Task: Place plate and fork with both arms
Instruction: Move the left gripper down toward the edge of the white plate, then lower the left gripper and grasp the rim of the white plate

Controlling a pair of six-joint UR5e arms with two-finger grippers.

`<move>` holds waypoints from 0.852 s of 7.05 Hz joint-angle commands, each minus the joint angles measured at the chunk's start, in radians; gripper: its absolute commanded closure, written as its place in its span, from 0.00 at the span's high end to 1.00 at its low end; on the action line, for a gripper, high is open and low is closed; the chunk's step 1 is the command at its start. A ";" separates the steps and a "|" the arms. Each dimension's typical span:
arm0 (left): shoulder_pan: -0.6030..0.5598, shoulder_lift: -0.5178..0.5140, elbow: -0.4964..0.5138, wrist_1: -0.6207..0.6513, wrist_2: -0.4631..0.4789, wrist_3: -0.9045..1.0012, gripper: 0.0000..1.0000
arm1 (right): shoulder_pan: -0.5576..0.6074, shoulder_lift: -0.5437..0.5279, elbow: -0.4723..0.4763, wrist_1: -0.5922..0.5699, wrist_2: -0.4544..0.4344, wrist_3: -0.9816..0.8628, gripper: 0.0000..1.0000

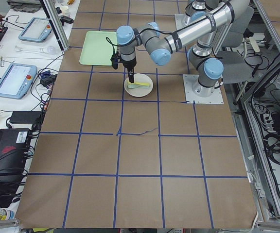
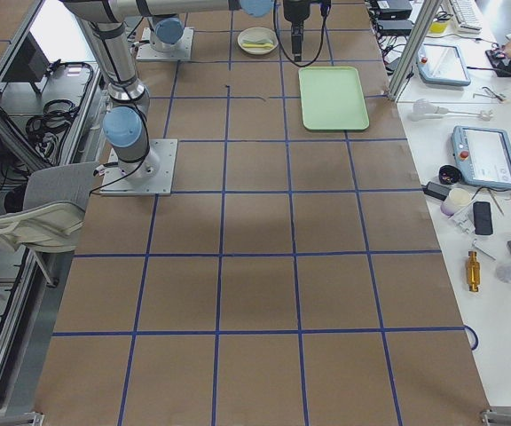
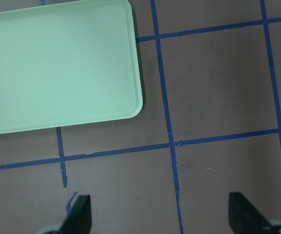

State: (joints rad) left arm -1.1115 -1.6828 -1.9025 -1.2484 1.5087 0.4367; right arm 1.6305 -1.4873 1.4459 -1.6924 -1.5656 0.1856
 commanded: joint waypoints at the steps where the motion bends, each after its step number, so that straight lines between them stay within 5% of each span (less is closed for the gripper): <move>1: 0.108 -0.069 -0.041 0.047 -0.053 0.170 1.00 | 0.000 -0.001 0.001 0.002 -0.001 0.000 1.00; 4: 0.113 -0.165 -0.046 0.046 -0.116 0.188 0.96 | 0.000 -0.002 0.001 0.003 -0.001 0.000 1.00; 6: 0.113 -0.187 -0.065 0.044 -0.113 0.186 0.75 | 0.000 -0.002 0.001 0.003 -0.001 0.000 1.00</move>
State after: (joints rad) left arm -0.9989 -1.8551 -1.9556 -1.2035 1.3958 0.6226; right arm 1.6306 -1.4894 1.4465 -1.6890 -1.5662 0.1856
